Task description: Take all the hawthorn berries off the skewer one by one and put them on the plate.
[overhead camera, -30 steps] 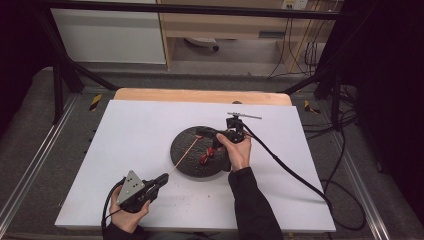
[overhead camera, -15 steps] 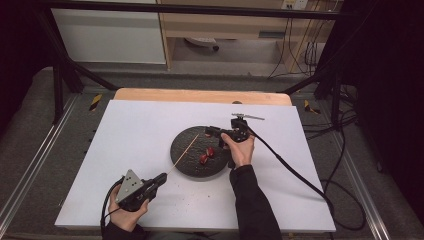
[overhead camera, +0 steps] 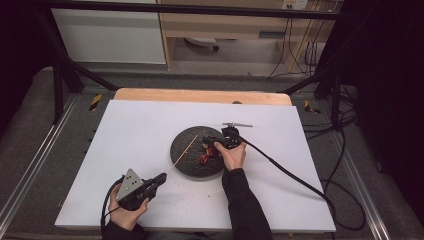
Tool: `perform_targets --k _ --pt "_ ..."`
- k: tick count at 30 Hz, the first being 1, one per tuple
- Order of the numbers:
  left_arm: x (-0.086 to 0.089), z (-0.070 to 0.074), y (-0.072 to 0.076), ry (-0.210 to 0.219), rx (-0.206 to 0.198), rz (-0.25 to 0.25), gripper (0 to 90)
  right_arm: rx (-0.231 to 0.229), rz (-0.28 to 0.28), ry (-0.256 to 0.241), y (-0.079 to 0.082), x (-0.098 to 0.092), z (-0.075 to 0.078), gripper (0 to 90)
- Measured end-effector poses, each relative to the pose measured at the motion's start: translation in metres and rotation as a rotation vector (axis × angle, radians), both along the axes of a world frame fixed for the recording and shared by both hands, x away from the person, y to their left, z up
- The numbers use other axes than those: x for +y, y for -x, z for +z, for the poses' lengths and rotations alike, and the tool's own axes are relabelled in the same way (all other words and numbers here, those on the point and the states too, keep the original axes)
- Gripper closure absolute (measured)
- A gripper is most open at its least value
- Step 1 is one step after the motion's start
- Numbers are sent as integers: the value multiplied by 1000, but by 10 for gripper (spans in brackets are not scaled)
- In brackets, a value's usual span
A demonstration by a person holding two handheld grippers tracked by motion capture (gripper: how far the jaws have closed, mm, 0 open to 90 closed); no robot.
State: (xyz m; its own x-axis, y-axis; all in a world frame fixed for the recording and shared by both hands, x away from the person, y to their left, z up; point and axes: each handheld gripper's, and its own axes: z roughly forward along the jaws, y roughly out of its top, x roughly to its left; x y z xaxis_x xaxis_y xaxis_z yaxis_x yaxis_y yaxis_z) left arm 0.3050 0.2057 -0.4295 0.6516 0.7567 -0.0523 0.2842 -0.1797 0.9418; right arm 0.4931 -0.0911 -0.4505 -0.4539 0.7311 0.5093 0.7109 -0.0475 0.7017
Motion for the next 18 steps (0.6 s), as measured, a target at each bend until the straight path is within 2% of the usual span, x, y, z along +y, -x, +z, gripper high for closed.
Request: perform_targets --k 5,8,11,16,18 --pt "0 0 0 -3 1 1 885 2 0 6 0 2 -4 661" --pt "1 0 0 -2 2 2 885 -26 1 17 2 0 0 621" --pt "1 0 -1 -3 5 2 885 -76 12 33 7 -2 10 550" --pt "1 0 -1 -5 8 4 885 -144 49 52 24 -8 24 423" --pt "1 -1 -1 -9 10 6 885 -151 73 52 31 -11 27 359"
